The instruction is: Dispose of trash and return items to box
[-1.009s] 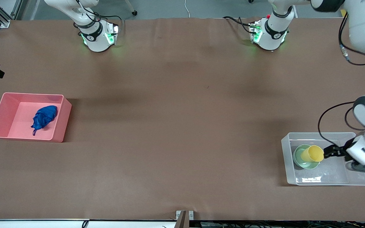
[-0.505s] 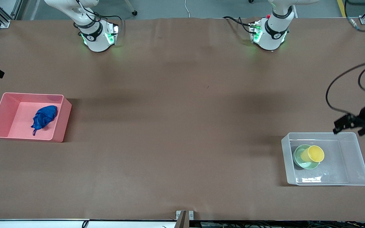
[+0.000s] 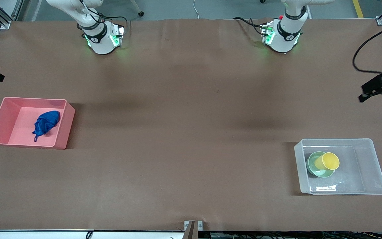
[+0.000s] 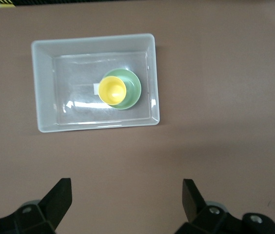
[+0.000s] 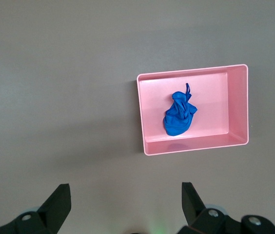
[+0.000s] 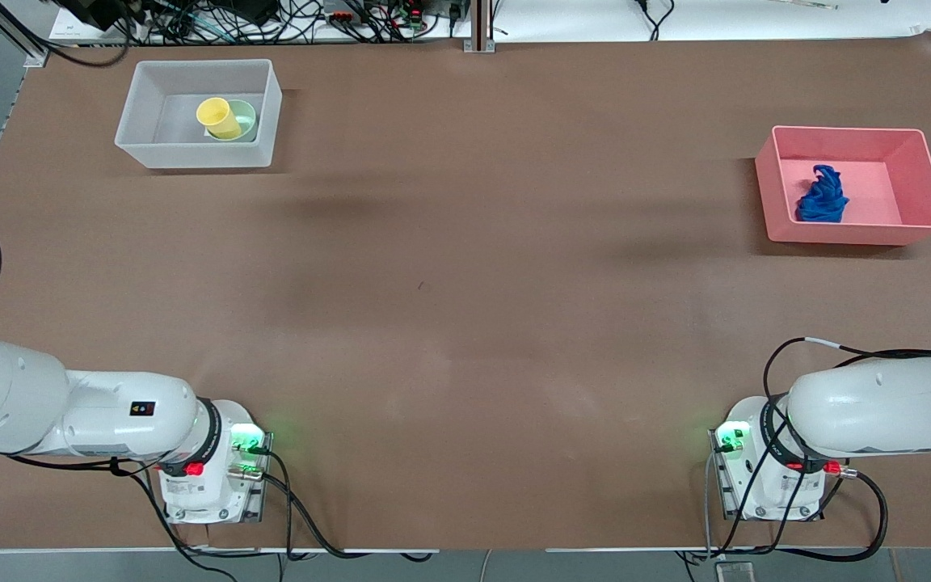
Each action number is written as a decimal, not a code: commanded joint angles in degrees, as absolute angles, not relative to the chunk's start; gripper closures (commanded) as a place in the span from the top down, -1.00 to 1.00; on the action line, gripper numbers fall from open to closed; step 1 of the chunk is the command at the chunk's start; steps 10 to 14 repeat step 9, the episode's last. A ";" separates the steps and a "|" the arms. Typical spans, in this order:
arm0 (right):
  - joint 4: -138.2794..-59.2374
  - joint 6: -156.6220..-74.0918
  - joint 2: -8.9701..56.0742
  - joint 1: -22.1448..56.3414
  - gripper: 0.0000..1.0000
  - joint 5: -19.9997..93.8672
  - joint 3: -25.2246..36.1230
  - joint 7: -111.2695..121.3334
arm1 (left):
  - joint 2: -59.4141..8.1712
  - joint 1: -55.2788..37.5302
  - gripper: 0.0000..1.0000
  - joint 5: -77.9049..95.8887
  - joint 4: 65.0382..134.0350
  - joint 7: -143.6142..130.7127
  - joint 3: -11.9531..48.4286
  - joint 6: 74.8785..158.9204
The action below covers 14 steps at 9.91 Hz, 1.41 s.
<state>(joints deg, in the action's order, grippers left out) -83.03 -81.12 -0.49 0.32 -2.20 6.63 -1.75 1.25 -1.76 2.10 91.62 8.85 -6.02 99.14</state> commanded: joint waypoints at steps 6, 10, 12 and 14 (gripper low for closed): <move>-82.53 -81.04 -0.35 -0.35 1.00 -1.67 6.33 0.62 | -0.26 -1.67 1.00 -0.35 88.41 2.46 -4.75 88.07; -82.53 -81.04 -0.35 -0.61 1.00 -1.58 6.42 0.62 | -0.26 -1.67 1.00 -0.44 88.51 2.29 -4.75 88.07; -82.53 -81.04 -0.35 -0.61 1.00 -1.58 6.42 0.62 | -0.26 -1.67 1.00 -0.44 88.51 2.29 -4.75 88.07; -82.53 -81.04 -0.35 -0.61 1.00 -1.58 6.42 0.62 | -0.26 -1.67 1.00 -0.44 88.51 2.29 -4.75 88.07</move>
